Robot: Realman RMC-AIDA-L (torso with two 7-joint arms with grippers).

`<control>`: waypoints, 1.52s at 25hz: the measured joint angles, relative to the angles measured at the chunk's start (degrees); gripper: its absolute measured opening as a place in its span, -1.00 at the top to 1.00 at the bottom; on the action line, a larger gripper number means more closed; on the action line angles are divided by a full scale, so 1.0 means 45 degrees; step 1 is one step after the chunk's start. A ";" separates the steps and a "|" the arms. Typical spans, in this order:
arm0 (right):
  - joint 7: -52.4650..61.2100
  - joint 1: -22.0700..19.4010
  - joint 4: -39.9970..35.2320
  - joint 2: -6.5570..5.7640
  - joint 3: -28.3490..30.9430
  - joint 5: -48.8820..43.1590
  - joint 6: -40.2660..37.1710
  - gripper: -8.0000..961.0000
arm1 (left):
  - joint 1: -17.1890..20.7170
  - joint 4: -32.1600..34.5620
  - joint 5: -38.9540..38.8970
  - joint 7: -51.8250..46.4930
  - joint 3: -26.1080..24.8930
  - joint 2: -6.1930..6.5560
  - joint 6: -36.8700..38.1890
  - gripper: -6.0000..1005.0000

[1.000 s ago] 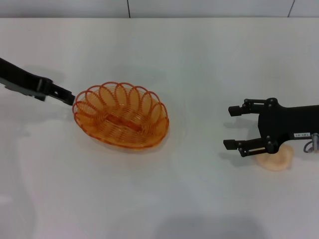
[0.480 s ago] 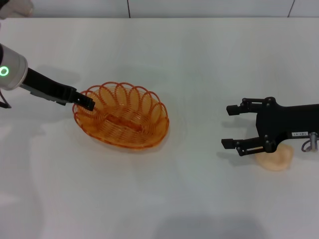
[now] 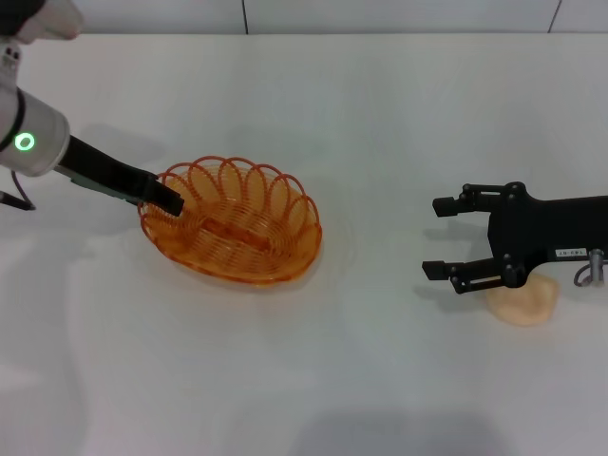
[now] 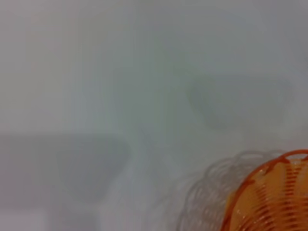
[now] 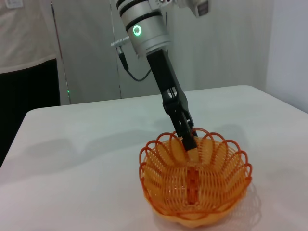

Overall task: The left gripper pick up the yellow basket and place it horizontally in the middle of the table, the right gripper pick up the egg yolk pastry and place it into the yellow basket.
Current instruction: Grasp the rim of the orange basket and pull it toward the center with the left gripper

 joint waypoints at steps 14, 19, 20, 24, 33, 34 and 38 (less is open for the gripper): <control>0.0000 -0.0001 0.0001 0.0060 0.0009 0.0053 0.0208 -0.74 | -0.0260 -0.0348 0.0034 0.0112 0.0410 -0.0042 -0.0376 0.54; 0.0024 -0.0001 0.0001 0.0060 0.0011 0.0069 0.0179 -0.74 | -0.0272 -0.0378 -0.0018 0.0104 0.0504 -0.0112 -0.0380 0.81; 0.0043 -0.0001 0.0001 0.0060 0.0032 0.0075 0.0153 -0.74 | -0.0271 -0.0316 -0.0135 0.0109 0.0486 -0.0170 -0.0376 0.81; 0.0064 -0.0087 -0.0186 0.0069 0.0050 0.0097 0.0112 -0.74 | -0.0244 -0.0120 -0.0733 0.0032 0.0472 -0.0172 -0.0195 0.84; -0.0005 -0.0118 -0.0496 0.0079 -0.0011 0.0103 -0.0073 -0.74 | -0.0276 0.0342 -0.1082 -0.1319 0.0486 -0.0316 0.0483 0.84; -0.0031 -0.0118 -0.0532 0.0080 -0.0014 0.0080 -0.0117 -0.74 | -0.0307 0.0351 -0.1179 -0.1573 0.0490 -0.0359 0.0494 0.84; -0.0229 -0.0134 -0.0603 0.0080 -0.0020 0.0045 -0.0183 -0.74 | -0.0367 0.0351 -0.1605 -0.2118 0.0522 -0.0482 0.0508 0.85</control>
